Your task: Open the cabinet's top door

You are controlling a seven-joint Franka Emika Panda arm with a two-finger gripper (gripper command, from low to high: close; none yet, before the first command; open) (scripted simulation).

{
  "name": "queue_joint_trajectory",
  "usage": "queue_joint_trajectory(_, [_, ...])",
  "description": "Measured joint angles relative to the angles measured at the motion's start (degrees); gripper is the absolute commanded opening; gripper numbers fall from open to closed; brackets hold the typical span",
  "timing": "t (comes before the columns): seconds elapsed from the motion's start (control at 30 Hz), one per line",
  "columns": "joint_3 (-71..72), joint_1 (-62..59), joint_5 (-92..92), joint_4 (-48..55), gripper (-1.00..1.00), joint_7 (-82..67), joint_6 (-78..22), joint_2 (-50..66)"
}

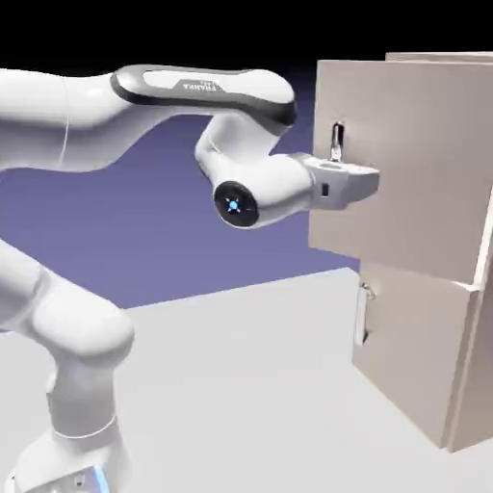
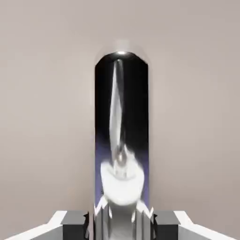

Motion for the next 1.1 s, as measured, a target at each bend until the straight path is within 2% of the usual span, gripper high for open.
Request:
queue_joint_trajectory(0.23, [-4.7,-3.3,-17.3,-2.6,-1.00,11.4,-10.0,-4.0])
queue_joint_trajectory(0.53, [-16.1,-6.2,-37.0,1.2,-1.00,19.9,-32.0,-4.6])
queue_joint_trajectory(0.8, [-30.0,-0.2,-48.3,11.7,-1.00,22.6,-51.9,-1.7])
queue_joint_trajectory(1.1, [-47.8,16.7,-58.1,29.6,-1.00,25.5,-72.1,-1.2])
